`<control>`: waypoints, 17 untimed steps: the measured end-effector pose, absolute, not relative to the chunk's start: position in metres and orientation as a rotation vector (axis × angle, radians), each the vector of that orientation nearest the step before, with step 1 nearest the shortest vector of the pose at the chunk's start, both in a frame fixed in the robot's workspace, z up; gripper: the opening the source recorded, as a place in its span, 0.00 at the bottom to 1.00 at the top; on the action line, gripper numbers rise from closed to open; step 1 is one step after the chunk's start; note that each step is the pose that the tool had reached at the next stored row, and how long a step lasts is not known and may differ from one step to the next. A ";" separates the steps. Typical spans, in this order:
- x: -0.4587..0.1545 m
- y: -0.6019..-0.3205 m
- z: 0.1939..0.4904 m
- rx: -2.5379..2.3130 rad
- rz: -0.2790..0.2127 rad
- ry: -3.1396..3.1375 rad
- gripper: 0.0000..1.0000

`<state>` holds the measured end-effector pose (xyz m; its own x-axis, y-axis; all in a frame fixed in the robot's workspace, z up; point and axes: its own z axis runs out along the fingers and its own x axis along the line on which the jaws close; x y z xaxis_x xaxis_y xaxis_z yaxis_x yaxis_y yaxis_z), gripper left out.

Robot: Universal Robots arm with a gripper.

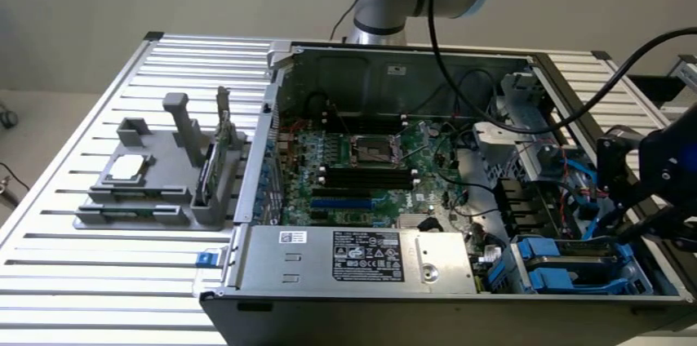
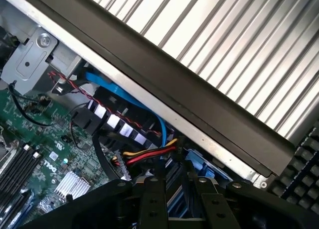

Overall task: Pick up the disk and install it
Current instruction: 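Insert the first disk wire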

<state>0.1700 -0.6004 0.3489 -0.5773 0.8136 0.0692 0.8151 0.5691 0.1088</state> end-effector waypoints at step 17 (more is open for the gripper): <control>0.172 -0.605 0.347 -1.493 -0.211 -2.725 0.28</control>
